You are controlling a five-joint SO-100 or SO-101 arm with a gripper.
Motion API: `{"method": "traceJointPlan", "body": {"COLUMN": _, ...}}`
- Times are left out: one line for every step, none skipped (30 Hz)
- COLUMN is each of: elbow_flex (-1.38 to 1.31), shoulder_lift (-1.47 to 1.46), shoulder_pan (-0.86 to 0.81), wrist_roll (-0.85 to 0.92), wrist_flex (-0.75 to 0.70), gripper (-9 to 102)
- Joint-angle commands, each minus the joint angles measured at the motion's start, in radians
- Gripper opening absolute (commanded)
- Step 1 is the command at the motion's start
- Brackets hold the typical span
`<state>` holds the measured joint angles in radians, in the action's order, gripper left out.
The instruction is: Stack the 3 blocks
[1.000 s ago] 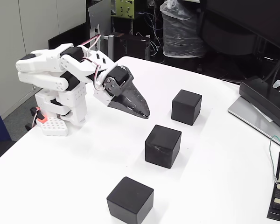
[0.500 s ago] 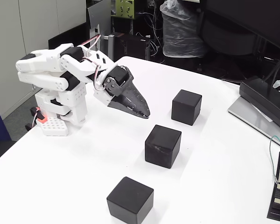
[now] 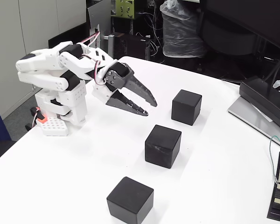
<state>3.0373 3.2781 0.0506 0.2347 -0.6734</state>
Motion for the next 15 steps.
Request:
{"method": "traceJointPlan", "body": {"elbow_flex": -0.086, "shoulder_lift": -0.003, "shoulder_pan": -0.008, "wrist_roll": 0.038, "wrist_flex": -0.057, "gripper": 20}}
{"method": "traceJointPlan", "body": {"elbow_flex": -0.11, "shoulder_lift": -0.003, "shoulder_pan": -0.008, "wrist_roll": 0.038, "wrist_flex": -0.087, "gripper": 21}}
{"method": "traceJointPlan", "body": {"elbow_flex": -0.14, "shoulder_lift": -0.003, "shoulder_pan": -0.008, "wrist_roll": 0.037, "wrist_flex": -0.118, "gripper": 23}}
{"method": "traceJointPlan", "body": {"elbow_flex": -0.173, "shoulder_lift": -0.003, "shoulder_pan": -0.008, "wrist_roll": 0.037, "wrist_flex": -0.147, "gripper": 24}}
{"method": "traceJointPlan", "body": {"elbow_flex": -0.209, "shoulder_lift": -0.003, "shoulder_pan": -0.008, "wrist_roll": 0.035, "wrist_flex": -0.179, "gripper": 25}}
{"method": "traceJointPlan", "body": {"elbow_flex": -0.247, "shoulder_lift": -0.005, "shoulder_pan": -0.005, "wrist_roll": 0.035, "wrist_flex": -0.213, "gripper": 26}}
{"method": "traceJointPlan", "body": {"elbow_flex": -0.287, "shoulder_lift": -0.005, "shoulder_pan": -0.002, "wrist_roll": 0.035, "wrist_flex": -0.245, "gripper": 26}}
{"method": "traceJointPlan", "body": {"elbow_flex": -0.327, "shoulder_lift": -0.006, "shoulder_pan": 0.002, "wrist_roll": 0.035, "wrist_flex": -0.278, "gripper": 26}}
{"method": "traceJointPlan", "body": {"elbow_flex": -0.365, "shoulder_lift": -0.006, "shoulder_pan": 0.002, "wrist_roll": 0.035, "wrist_flex": -0.311, "gripper": 27}}
{"method": "traceJointPlan", "body": {"elbow_flex": -0.402, "shoulder_lift": -0.009, "shoulder_pan": 0.002, "wrist_roll": 0.035, "wrist_flex": -0.341, "gripper": 27}}
{"method": "traceJointPlan", "body": {"elbow_flex": -0.437, "shoulder_lift": -0.018, "shoulder_pan": 0.002, "wrist_roll": 0.035, "wrist_flex": -0.37, "gripper": 27}}
{"method": "traceJointPlan", "body": {"elbow_flex": -0.471, "shoulder_lift": -0.037, "shoulder_pan": 0.002, "wrist_roll": 0.035, "wrist_flex": -0.394, "gripper": 27}}
{"method": "traceJointPlan", "body": {"elbow_flex": -0.505, "shoulder_lift": -0.061, "shoulder_pan": 0.002, "wrist_roll": 0.037, "wrist_flex": -0.416, "gripper": 27}}
{"method": "traceJointPlan", "body": {"elbow_flex": -0.535, "shoulder_lift": -0.094, "shoulder_pan": 0.002, "wrist_roll": 0.037, "wrist_flex": -0.433, "gripper": 27}}
{"method": "traceJointPlan", "body": {"elbow_flex": -0.568, "shoulder_lift": -0.132, "shoulder_pan": 0.003, "wrist_roll": 0.037, "wrist_flex": -0.446, "gripper": 27}}
